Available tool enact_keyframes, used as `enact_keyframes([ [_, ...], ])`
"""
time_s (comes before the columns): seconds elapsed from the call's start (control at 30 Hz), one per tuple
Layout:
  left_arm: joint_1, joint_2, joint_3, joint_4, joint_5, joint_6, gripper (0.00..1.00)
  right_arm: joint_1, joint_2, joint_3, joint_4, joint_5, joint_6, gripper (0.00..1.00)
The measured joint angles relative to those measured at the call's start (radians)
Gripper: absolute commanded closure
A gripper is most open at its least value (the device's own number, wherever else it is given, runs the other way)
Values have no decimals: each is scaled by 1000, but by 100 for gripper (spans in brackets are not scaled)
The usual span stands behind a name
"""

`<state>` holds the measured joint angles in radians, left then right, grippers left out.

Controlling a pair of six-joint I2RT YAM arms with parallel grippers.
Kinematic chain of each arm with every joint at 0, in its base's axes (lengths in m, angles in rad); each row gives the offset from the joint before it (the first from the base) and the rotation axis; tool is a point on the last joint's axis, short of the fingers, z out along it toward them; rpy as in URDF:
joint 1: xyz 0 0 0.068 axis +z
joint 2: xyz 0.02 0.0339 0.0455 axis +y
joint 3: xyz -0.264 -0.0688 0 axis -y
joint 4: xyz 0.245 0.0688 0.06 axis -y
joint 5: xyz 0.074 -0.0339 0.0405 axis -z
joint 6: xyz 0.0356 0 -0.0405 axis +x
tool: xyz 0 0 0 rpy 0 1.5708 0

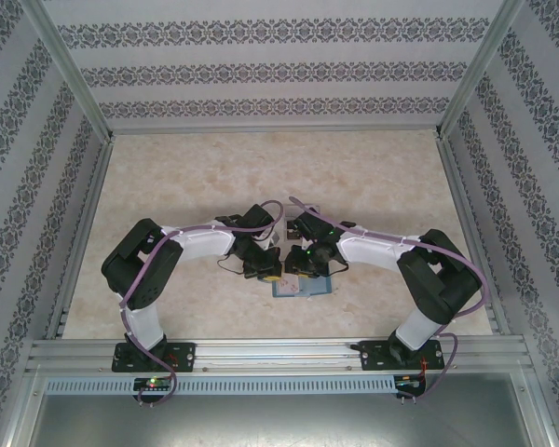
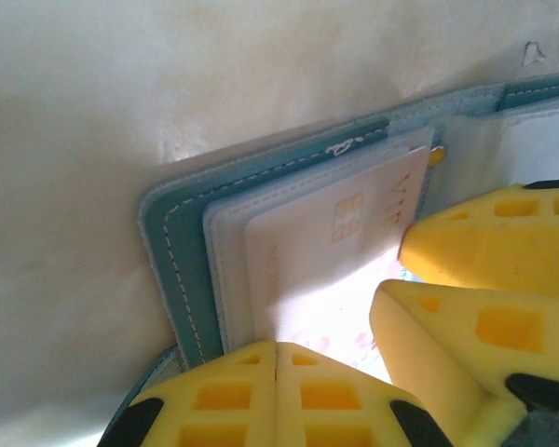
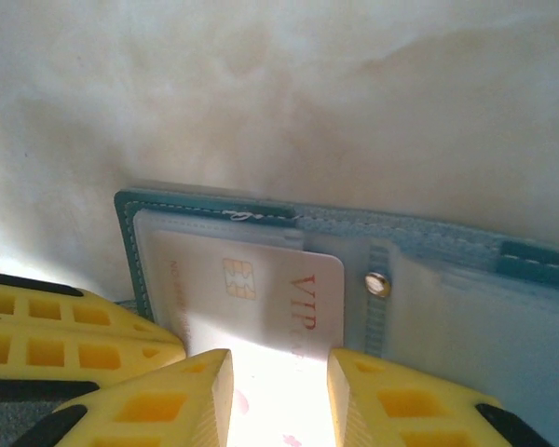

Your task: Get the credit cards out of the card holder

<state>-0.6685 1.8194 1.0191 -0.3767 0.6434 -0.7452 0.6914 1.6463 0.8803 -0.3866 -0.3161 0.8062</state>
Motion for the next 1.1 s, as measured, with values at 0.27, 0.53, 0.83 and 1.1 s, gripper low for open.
enact_keyframes([
  [0.27,0,0,0,-1,-7,0,100,0,-18,13,-59,50,-18,65],
  [0.53,0,-4,2,-2,-7,-1,100,-3,-60,11,-56,45,-17,65],
  [0.83,-26,-4,53,-18,-14,-1,100,-3,-40,5,-50,30,-18,66],
  [1.1,-32,26,54,-29,-12,6,100,-5,-11,-5,-49,31,-21,65],
])
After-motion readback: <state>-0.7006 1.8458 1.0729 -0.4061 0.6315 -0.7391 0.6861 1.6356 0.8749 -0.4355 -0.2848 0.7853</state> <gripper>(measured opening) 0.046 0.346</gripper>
